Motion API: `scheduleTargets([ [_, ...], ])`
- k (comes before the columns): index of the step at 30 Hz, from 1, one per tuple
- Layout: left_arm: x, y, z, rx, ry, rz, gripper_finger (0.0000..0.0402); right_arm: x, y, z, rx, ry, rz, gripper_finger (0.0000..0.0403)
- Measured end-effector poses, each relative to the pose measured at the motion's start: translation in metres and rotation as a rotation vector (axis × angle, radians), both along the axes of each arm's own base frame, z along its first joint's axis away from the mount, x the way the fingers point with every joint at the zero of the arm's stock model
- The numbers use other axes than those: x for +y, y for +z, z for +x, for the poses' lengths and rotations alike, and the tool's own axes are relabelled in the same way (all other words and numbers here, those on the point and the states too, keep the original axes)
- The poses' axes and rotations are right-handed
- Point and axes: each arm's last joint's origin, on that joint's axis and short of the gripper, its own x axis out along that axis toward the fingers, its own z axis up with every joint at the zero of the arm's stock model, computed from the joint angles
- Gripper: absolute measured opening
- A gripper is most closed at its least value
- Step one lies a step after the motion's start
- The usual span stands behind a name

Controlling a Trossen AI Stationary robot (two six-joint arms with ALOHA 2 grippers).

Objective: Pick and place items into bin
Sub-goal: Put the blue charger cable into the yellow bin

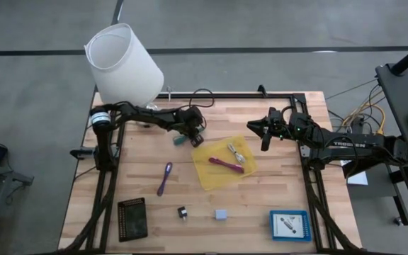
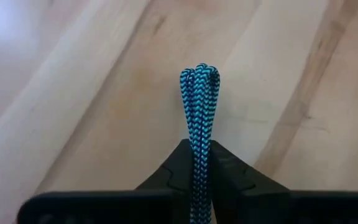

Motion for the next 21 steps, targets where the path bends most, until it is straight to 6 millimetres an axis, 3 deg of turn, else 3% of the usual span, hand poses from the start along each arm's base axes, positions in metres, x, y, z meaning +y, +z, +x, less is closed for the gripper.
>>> scheduleTargets([
  [10,0.006,0.033,0.02,-0.112,-0.004,0.047,0.0012,0.0,0.0,0.0,0.0,0.0,0.0,0.0054],
  [15,0.004,0.072,0.029,-0.224,-0.02,0.088,0.0012,0.0,0.0,0.0,0.0,0.0,0.003,0.0054],
  [21,-0.021,0.126,0.047,-0.41,-0.094,0.131,0.0012,0.0,0.0,0.0,-0.002,-0.002,0.003,0.0054],
])
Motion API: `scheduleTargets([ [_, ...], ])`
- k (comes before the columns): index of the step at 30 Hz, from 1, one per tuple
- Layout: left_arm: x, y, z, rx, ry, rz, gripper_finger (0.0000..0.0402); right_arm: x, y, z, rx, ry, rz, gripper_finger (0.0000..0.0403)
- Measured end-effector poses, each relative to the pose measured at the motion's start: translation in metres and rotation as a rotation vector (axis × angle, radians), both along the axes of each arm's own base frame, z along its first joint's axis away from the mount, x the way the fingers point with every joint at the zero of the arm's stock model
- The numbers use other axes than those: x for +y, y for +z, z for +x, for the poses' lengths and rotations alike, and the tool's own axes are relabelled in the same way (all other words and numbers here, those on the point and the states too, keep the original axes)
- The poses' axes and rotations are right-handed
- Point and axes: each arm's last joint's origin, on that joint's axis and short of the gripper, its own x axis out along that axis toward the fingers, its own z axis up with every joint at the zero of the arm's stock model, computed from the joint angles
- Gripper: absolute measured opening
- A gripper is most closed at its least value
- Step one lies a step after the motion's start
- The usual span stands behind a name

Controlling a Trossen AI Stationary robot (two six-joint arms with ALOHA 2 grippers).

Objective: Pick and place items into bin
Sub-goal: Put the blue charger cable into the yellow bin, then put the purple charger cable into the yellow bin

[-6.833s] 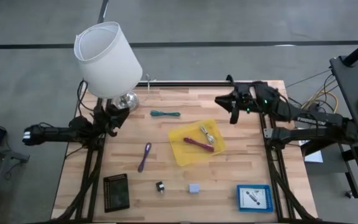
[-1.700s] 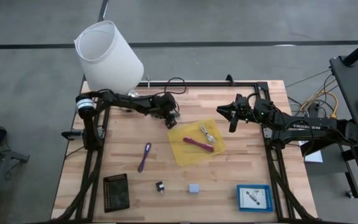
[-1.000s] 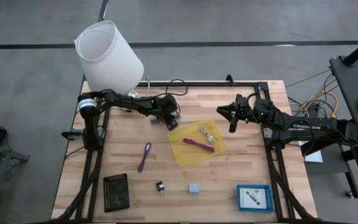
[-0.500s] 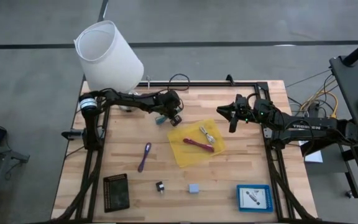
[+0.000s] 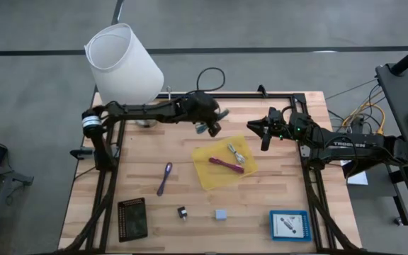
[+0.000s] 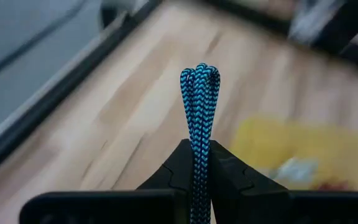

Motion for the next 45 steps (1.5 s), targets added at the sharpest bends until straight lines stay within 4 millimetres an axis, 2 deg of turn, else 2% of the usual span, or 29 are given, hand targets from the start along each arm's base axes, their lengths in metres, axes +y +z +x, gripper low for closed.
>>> scheduleTargets([
  [5,-0.027,0.031,0.018,-0.224,-0.114,0.016,0.0012,0.0,0.0,0.0,0.003,0.0,-0.003,0.0054],
  [8,-0.041,0.038,0.023,-0.305,-0.156,0.032,0.0012,0.0,0.0,0.0,0.002,0.001,-0.002,0.0054],
  [14,-0.056,0.026,0.024,-0.261,-0.182,0.008,0.0012,0.0,0.0,0.0,0.002,0.0,-0.002,0.0054],
  [20,-0.061,-0.001,0.017,-0.179,-0.105,-0.17,0.0012,0.0,0.0,0.0,0.003,0.001,-0.008,0.0054],
  [28,-0.07,-0.018,0.014,-0.158,-0.115,-0.203,0.0024,0.0,0.0,0.0,0.005,0.002,-0.01,0.0054],
  [36,-0.07,-0.018,0.014,-0.167,-0.114,-0.2,0.0078,0.0,0.0,0.0,0.005,0.002,-0.01,0.0054],
  [45,-0.07,-0.013,0.016,-0.219,-0.137,-0.199,0.0107,0.0,0.0,0.0,0.006,0.002,-0.01,0.0054],
])
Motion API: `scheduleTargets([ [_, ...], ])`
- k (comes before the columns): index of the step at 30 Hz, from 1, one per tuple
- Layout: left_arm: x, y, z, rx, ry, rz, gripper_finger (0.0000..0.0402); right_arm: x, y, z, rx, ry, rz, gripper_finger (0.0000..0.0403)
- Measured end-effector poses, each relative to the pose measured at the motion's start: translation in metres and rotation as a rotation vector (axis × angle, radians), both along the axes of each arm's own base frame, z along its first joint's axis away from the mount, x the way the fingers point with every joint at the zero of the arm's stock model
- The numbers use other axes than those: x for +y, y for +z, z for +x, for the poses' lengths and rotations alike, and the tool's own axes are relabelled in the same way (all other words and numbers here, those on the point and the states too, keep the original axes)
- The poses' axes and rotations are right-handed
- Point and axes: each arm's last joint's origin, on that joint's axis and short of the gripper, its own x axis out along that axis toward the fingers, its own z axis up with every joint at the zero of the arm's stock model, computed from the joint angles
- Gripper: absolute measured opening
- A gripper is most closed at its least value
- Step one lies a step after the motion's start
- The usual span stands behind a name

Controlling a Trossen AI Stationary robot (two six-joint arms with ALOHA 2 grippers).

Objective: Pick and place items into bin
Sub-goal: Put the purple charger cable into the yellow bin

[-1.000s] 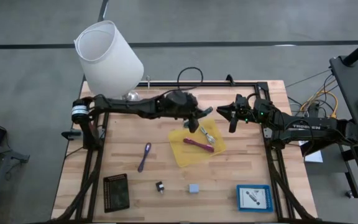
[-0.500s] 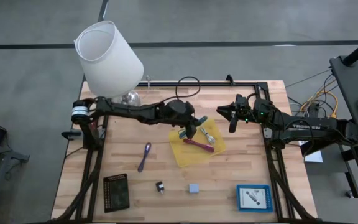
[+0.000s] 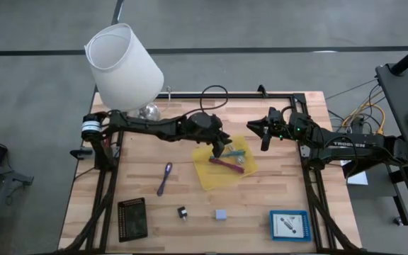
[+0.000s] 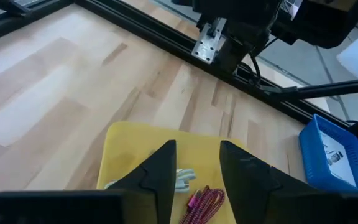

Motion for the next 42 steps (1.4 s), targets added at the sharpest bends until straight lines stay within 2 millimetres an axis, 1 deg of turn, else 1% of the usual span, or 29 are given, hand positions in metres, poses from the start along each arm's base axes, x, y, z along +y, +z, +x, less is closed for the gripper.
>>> scheduleTargets([
  [8,0.0,0.0,0.0,0.0,-0.008,-0.003,0.011,0.0,-0.001,0.0,0.006,0.0,0.002,0.0054],
  [16,-0.002,0.002,0.001,-0.005,-0.077,-0.033,0.011,0.0,-0.001,0.0,0.005,0.0,0.002,0.0054],
  [20,-0.006,0.003,0.0,-0.011,-0.172,-0.077,0.011,0.0,-0.001,0.0,0.006,0.0,0.002,0.0054],
  [24,-0.008,0.006,-0.004,0.001,-0.209,-0.185,0.011,0.0,-0.001,0.0,0.005,0.0,0.002,0.0054],
  [27,-0.01,0.004,-0.01,0.071,-0.22,-0.232,0.011,0.0,-0.001,0.0,0.006,0.0,0.002,0.0054],
  [31,-0.012,0.002,-0.023,0.209,-0.217,-0.275,0.011,0.0,-0.001,0.0,0.006,0.0,0.002,0.0054],
  [37,-0.016,-0.001,-0.046,0.415,-0.136,-0.41,0.011,0.0,-0.001,0.0,0.013,0.0,0.005,0.0054],
  [42,-0.017,-0.005,-0.06,0.556,-0.059,-0.464,0.011,0.0,-0.002,0.0,0.017,0.0,0.006,0.0054],
])
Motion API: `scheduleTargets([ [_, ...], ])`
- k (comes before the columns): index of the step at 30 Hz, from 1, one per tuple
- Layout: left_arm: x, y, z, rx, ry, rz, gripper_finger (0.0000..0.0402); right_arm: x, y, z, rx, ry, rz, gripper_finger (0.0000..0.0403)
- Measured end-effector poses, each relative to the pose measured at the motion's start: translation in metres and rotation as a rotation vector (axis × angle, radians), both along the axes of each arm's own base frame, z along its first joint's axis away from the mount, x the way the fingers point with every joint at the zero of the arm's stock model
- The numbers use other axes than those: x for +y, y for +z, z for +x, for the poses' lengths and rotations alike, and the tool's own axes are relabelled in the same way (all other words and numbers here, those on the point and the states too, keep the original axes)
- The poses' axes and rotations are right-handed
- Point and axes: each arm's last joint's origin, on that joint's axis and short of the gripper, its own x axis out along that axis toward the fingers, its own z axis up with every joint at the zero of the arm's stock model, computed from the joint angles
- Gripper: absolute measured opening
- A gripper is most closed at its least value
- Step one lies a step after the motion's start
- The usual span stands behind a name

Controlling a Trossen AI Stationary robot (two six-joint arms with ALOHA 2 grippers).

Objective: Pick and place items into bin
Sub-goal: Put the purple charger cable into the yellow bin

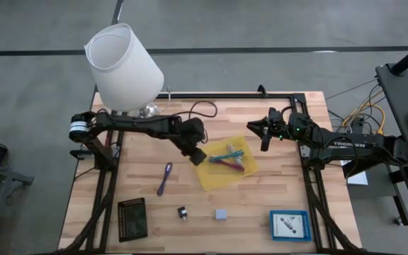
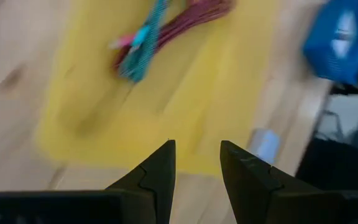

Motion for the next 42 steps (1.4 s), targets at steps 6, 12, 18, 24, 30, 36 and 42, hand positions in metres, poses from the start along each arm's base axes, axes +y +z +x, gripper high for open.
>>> scheduleTargets([
  [6,-0.003,-0.014,-0.022,0.307,0.189,-0.068,0.0109,0.0,-0.002,0.0,0.029,0.003,-0.006,0.0054],
  [12,-0.013,-0.035,-0.042,0.527,0.296,-0.122,0.0109,0.0,-0.005,-0.001,0.059,0.009,-0.026,0.0054],
  [18,-0.03,-0.06,-0.054,0.617,0.315,-0.128,0.0109,0.0,-0.005,-0.001,0.058,0.009,-0.027,0.0054],
  [24,-0.038,-0.077,-0.066,0.704,0.373,-0.138,0.0109,0.0,-0.005,-0.001,0.058,0.008,-0.027,0.0054],
  [30,-0.044,-0.091,-0.066,0.645,0.364,-0.147,0.0109,0.0,-0.005,-0.001,0.059,0.009,-0.028,0.0054],
  [36,-0.045,-0.103,-0.066,0.578,0.367,-0.166,0.0109,0.0,-0.005,-0.001,0.059,0.009,-0.03,0.0054],
  [42,-0.045,-0.109,-0.072,0.616,0.401,-0.176,0.0109,0.0,-0.005,-0.001,0.059,0.009,-0.03,0.0054],
])
